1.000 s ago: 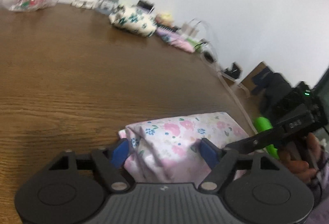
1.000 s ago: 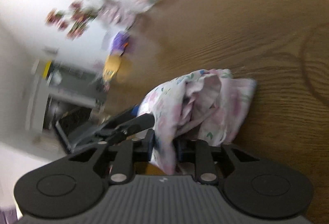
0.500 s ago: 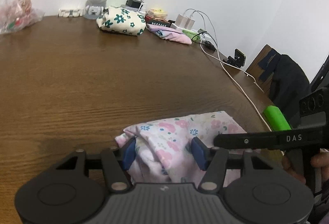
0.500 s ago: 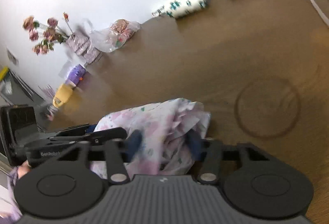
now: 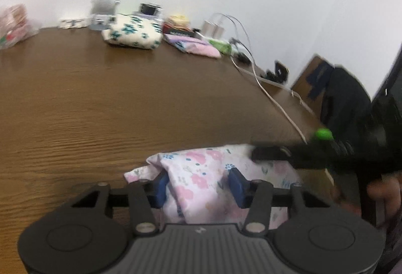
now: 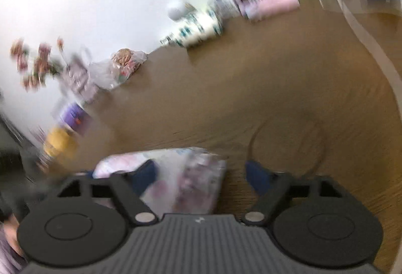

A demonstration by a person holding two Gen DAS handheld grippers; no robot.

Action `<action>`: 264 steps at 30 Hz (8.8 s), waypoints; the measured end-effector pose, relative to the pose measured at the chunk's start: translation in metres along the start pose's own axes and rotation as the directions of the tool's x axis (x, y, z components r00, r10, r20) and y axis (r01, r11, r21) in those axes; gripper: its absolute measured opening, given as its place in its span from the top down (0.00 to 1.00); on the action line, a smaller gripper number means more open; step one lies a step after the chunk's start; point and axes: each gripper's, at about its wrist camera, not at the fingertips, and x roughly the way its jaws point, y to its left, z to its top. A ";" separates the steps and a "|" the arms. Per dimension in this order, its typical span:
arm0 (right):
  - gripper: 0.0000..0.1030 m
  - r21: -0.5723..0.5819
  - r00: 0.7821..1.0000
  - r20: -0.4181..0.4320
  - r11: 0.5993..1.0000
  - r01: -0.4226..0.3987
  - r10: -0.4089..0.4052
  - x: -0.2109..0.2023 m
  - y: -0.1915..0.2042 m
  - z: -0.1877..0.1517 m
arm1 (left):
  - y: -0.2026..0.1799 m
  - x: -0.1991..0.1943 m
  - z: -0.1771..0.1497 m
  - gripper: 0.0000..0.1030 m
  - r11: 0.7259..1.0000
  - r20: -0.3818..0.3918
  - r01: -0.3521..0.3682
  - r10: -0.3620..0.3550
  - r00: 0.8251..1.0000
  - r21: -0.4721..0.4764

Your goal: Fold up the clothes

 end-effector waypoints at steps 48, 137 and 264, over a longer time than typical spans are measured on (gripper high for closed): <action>0.76 -0.290 1.000 0.006 0.957 -0.017 0.019 0.004 0.023 0.002 | 0.047 0.000 -0.010 0.56 0.946 0.016 0.083 -0.082 0.996 -0.313; 0.84 -0.190 0.997 -0.073 0.981 -0.024 0.010 0.248 0.023 0.388 | 0.227 0.228 0.323 0.70 0.941 0.079 -0.039 0.069 0.995 -0.336; 0.00 -0.345 0.848 0.229 0.775 0.529 -0.477 0.036 0.059 -0.017 | 0.007 0.029 -0.012 0.00 0.818 0.064 -0.558 0.570 0.819 -0.142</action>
